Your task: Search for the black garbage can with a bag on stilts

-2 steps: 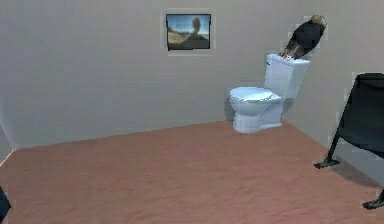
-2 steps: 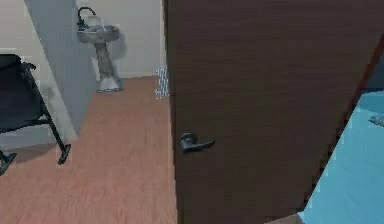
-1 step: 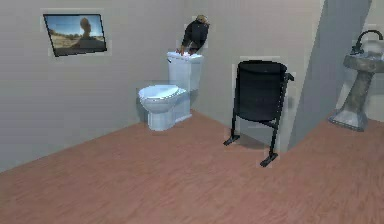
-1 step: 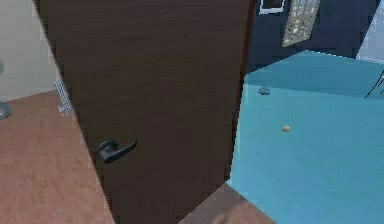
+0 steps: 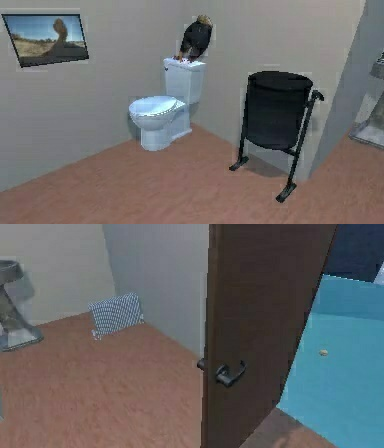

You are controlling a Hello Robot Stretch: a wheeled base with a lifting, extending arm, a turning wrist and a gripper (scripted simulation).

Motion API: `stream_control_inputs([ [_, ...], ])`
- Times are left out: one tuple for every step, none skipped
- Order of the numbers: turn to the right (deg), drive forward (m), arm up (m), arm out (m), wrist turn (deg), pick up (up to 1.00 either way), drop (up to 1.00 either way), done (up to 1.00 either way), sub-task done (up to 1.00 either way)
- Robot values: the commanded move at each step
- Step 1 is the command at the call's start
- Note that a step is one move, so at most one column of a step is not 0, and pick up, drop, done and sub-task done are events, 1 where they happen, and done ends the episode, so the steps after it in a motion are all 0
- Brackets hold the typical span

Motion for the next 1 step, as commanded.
stream_control_inputs([
  [30.0,0.00,0.00,0.00,0.0,0.00,0.00,0.00,0.00],
])
